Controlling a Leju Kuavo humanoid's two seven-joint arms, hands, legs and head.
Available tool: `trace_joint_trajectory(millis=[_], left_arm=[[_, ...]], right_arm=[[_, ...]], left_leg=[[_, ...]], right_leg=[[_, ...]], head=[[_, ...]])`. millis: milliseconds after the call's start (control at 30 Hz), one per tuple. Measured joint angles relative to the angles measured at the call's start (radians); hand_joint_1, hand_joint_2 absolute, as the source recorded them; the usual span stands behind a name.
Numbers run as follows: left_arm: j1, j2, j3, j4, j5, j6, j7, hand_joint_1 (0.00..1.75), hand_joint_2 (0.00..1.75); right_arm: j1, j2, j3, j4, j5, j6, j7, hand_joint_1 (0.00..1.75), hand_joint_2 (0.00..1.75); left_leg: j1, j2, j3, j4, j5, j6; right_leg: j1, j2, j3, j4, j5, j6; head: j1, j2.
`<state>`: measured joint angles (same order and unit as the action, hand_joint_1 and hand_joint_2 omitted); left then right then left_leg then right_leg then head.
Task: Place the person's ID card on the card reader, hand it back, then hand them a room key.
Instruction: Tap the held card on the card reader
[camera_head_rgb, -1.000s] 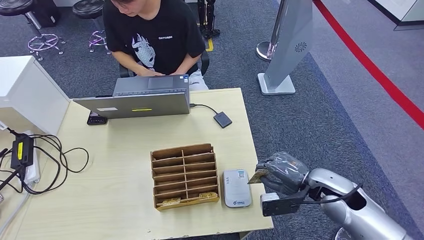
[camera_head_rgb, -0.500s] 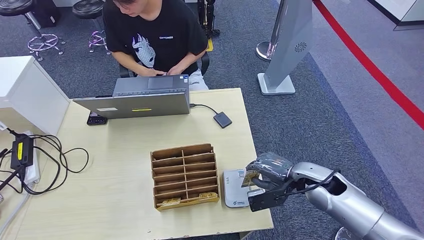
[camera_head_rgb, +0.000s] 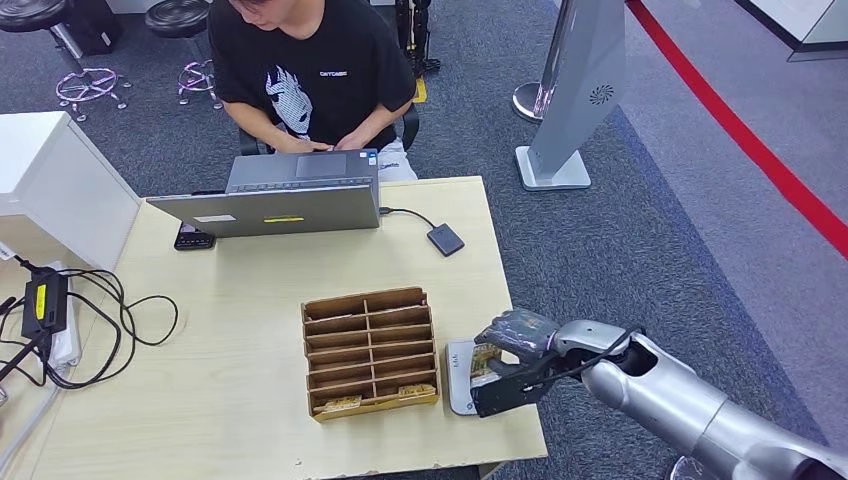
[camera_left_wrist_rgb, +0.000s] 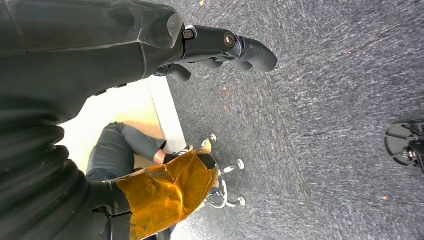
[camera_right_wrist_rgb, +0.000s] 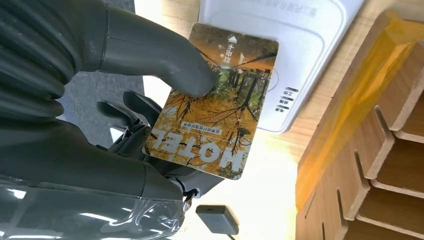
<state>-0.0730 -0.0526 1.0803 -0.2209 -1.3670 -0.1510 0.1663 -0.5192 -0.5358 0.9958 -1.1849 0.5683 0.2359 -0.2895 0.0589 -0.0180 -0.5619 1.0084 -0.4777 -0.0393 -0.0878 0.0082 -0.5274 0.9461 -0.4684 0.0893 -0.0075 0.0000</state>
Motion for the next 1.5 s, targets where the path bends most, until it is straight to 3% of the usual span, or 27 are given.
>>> trace_joint_trajectory(millis=[133, 233, 367, 533, 633, 767, 933, 1033, 1267, 1433, 1500], left_arm=[[0.000, 0.000, 0.000, 0.000, 0.000, -0.003, 0.000, 0.00, 1.75], [0.001, 0.000, 0.000, 0.000, 0.010, -0.003, 0.000, 0.00, 1.75], [0.004, 0.000, 0.004, 0.000, 0.026, 0.009, 0.003, 0.00, 1.75], [0.004, -0.001, 0.013, 0.000, 0.028, 0.021, 0.009, 0.00, 1.75], [0.001, -0.002, 0.013, 0.000, 0.006, 0.016, 0.009, 0.00, 1.75], [-0.006, -0.002, 0.012, 0.000, -0.032, 0.000, 0.009, 0.00, 1.75], [-0.020, -0.001, -0.011, 0.000, -0.083, -0.018, 0.009, 0.00, 1.75], [-0.023, -0.001, -0.026, 0.000, -0.099, -0.024, 0.009, 0.00, 1.75], [-0.043, -0.001, -0.069, 0.000, -0.149, -0.046, 0.022, 0.00, 1.75], [-0.062, -0.002, -0.100, 0.002, -0.163, -0.058, 0.033, 0.00, 1.75], [-0.065, -0.002, -0.109, 0.003, -0.164, -0.058, 0.033, 0.00, 1.75]], right_arm=[[-0.007, 0.022, 0.018, 0.025, 0.000, -0.063, 0.014, 1.75, 1.75], [0.021, 0.029, 0.004, 0.018, 0.006, -0.210, 0.024, 1.75, 1.75], [0.119, 0.029, -0.086, -0.076, 0.115, -0.418, 0.126, 1.75, 1.75], [0.171, 0.063, -0.226, -0.211, 0.288, -0.537, 0.225, 1.75, 1.75], [0.133, 0.128, -0.259, -0.239, 0.320, -0.538, 0.227, 1.75, 1.75], [-0.020, 0.265, -0.252, -0.175, 0.308, -0.454, 0.251, 1.75, 1.75], [-0.275, 0.471, -0.224, 0.077, 0.268, -0.336, 0.301, 1.75, 1.75], [-0.388, 0.564, -0.211, 0.225, 0.258, -0.302, 0.318, 1.75, 1.75], [-0.555, 0.700, -0.204, 0.536, 0.249, -0.259, 0.402, 1.75, 1.75], [-0.588, 0.738, -0.216, 0.692, 0.244, -0.292, 0.412, 1.74, 1.75], [-0.590, 0.746, -0.221, 0.736, 0.246, -0.318, 0.410, 1.66, 1.75]], left_leg=[[0.000, 0.000, 0.001, 0.000, 0.000, 0.000], [0.000, -0.001, 0.000, 0.000, 0.000, -0.001], [0.000, -0.002, -0.001, 0.000, 0.000, 0.000], [0.000, 0.000, -0.001, -0.001, 0.000, 0.000], [0.000, 0.001, -0.001, -0.001, 0.001, -0.001], [0.000, 0.003, 0.001, -0.001, 0.003, -0.003], [0.000, 0.003, 0.001, -0.001, 0.006, -0.003], [0.000, 0.002, 0.001, -0.001, 0.006, -0.004], [0.000, 0.001, -0.001, 0.000, 0.006, -0.004], [0.000, 0.000, -0.001, 0.000, 0.006, -0.004], [0.000, 0.000, -0.001, 0.000, 0.006, -0.004]], right_leg=[[0.000, 0.000, 0.000, 0.000, 0.000, 0.000], [0.000, -0.001, 0.001, 0.000, 0.000, 0.000], [0.000, -0.002, 0.000, 0.000, 0.000, 0.000], [0.000, 0.000, -0.001, 0.000, 0.000, 0.000], [0.000, 0.001, -0.001, 0.002, 0.000, 0.000], [0.000, 0.004, -0.002, 0.004, 0.001, -0.001], [0.000, 0.004, -0.003, 0.007, 0.002, -0.002], [0.000, 0.003, -0.004, 0.008, 0.002, -0.002], [0.000, 0.001, -0.005, 0.007, 0.002, -0.002], [0.000, 0.002, -0.005, 0.007, 0.002, -0.002], [0.000, 0.002, -0.005, 0.007, 0.003, -0.002]], head=[[0.000, 0.000], [0.000, 0.000], [0.000, 0.000], [0.000, 0.000], [0.000, 0.000], [0.000, 0.000], [0.000, 0.000], [0.000, 0.000], [0.000, 0.000], [0.000, 0.000], [0.000, 0.000]])
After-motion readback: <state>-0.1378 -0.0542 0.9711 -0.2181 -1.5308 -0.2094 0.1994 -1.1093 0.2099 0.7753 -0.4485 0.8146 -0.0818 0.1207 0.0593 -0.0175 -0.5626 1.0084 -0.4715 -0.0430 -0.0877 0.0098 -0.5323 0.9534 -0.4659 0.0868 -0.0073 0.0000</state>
